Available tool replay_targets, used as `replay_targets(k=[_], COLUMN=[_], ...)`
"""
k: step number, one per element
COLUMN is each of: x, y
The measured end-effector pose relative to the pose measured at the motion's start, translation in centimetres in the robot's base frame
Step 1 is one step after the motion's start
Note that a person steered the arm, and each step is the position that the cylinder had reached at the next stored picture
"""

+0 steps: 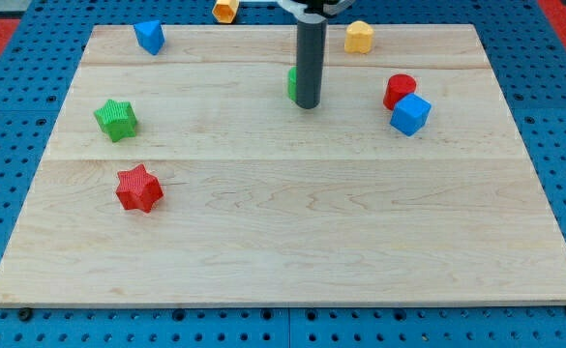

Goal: Push the blue cube into the red star

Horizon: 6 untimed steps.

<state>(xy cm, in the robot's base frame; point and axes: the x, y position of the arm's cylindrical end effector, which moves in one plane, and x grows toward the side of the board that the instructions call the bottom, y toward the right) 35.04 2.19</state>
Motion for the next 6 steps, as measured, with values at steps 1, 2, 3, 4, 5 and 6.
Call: replay_targets(k=[1,2,3,4,5,6], x=[0.0,2.0,6.9,9.3,9.5,8.4], y=[-0.6,-0.6,-0.6,3.5,10.6,19.0])
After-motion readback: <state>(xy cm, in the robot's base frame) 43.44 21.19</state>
